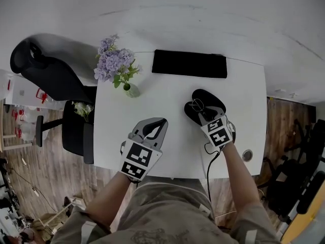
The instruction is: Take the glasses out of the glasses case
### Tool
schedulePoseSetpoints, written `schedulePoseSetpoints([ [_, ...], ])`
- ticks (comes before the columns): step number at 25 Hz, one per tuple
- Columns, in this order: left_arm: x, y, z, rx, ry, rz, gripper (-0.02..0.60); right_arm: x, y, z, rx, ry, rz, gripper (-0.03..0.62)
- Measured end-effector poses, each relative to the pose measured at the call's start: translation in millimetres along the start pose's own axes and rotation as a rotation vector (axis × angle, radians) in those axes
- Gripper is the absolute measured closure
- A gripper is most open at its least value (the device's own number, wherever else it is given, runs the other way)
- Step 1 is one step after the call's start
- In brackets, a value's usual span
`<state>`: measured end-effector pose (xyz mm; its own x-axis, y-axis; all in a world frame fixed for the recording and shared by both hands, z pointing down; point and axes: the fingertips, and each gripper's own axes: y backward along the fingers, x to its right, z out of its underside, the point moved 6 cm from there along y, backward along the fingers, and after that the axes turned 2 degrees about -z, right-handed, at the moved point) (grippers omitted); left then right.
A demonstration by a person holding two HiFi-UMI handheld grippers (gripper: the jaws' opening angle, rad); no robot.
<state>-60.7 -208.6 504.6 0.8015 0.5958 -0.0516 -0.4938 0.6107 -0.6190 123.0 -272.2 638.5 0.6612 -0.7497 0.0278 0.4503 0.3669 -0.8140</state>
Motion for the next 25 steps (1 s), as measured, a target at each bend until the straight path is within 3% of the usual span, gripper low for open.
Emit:
schedulePoseSetpoints([
  [12,-4.6,31.4,-36.6,0.087,-0.024,-0.035,0.565,6.4,92.2,-55.9,0.245,-0.057,0.119,0.484],
  [25,-4.4,95.5,-119.9,0.315,-0.121,-0.099,0.565,-13.3,274.0,-129.8,0.646,-0.038,0.264,0.482],
])
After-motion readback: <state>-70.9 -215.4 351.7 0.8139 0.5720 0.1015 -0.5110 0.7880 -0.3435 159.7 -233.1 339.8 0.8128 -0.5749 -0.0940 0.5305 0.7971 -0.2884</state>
